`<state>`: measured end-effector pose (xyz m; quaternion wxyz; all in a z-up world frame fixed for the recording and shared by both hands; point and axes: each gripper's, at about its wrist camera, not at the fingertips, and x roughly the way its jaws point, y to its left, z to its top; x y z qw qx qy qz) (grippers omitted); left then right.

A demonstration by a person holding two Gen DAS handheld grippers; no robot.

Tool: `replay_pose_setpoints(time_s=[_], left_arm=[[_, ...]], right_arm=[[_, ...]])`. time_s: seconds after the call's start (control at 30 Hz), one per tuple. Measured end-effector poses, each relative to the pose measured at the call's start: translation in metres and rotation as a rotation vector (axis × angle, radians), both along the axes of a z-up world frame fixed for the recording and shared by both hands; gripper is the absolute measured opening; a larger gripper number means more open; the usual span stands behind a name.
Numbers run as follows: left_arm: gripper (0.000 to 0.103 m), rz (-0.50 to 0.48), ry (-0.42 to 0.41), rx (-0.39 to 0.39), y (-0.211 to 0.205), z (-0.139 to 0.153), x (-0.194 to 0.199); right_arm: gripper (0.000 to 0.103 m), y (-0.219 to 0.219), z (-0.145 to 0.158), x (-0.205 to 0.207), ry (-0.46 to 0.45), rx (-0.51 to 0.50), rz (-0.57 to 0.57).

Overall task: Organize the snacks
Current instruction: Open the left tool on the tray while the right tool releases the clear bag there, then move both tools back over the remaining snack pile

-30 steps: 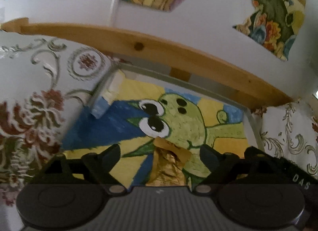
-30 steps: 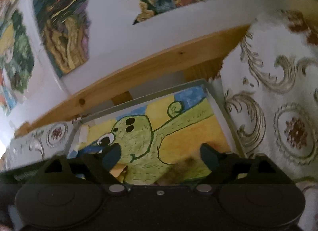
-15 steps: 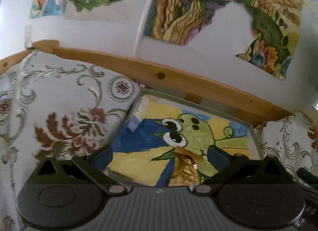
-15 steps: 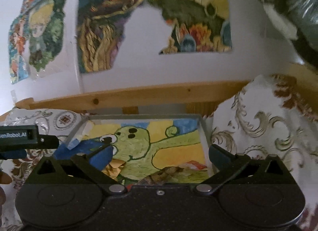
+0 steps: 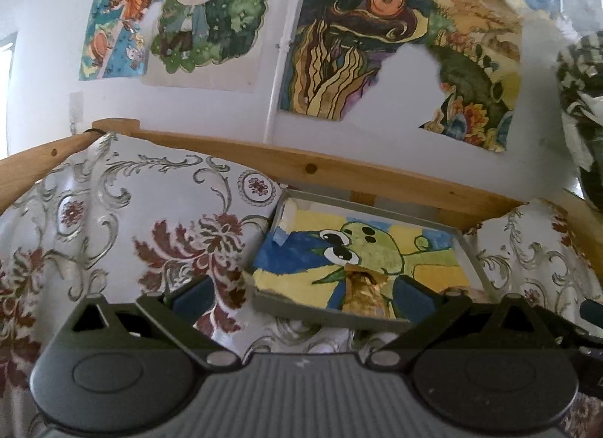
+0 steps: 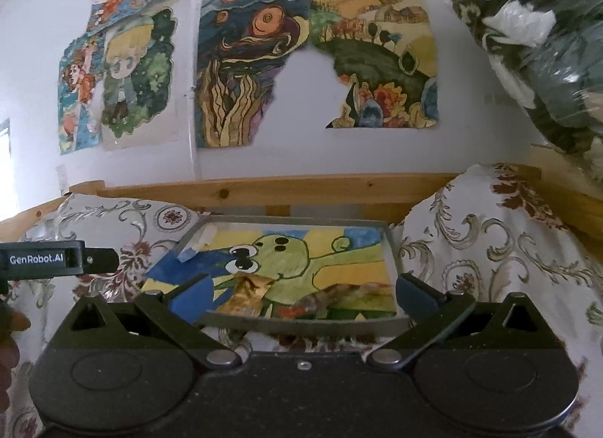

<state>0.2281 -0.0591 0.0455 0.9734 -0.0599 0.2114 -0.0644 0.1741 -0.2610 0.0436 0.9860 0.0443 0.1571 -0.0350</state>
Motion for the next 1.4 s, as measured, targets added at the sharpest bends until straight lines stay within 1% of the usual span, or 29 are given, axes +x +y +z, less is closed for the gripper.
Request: replay_pose_setpoints(time_s=[0.17,0.3,0.47,0.6,0.77,0.9,1.0,1.1,1.27,1.4], left_arm=[[0.103,-0.007,-0.019,0.029,0.009,-0.007,-0.03],[0.103,-0.019,-0.014,0.05,0.017,-0.013,-0.048],[0.103,-0.01,-0.001,0.083,0.029,-0.02,-0.069],[0.103,0.022,0.031,0.099,0.041,-0.027,-0.082],[0.103,0.085,0.07,0.123,0.057,-0.033,-0.097],[0.103,0.102,0.131,0.153,0.062,-0.039,-0.104],[0.103,0.094,0.173,0.164,0.063,-0.043,-0.107],[0.103,0.083,0.217,0.19,0.062,-0.048,-0.108],[0.103,0.076,0.265,0.232,0.057,-0.055,-0.11],[0.103,0.058,0.31,0.246,0.055,-0.059,-0.109]], right_arm=[[0.102,0.006,-0.001,-0.032,-0.001,0.014,-0.005],[0.102,0.012,-0.005,-0.051,0.03,0.023,0.009],[0.102,0.021,-0.008,-0.069,0.065,0.018,0.013],[0.102,0.031,-0.011,-0.08,0.101,0.016,0.019],[0.102,0.046,-0.019,-0.089,0.157,-0.019,0.017],[0.102,0.051,-0.025,-0.091,0.204,0.009,0.024],[0.102,0.055,-0.032,-0.09,0.253,0.028,0.032],[0.102,0.061,-0.038,-0.09,0.282,0.016,0.037],[0.102,0.069,-0.046,-0.09,0.326,-0.008,0.056],[0.102,0.069,-0.052,-0.085,0.377,-0.005,0.065]])
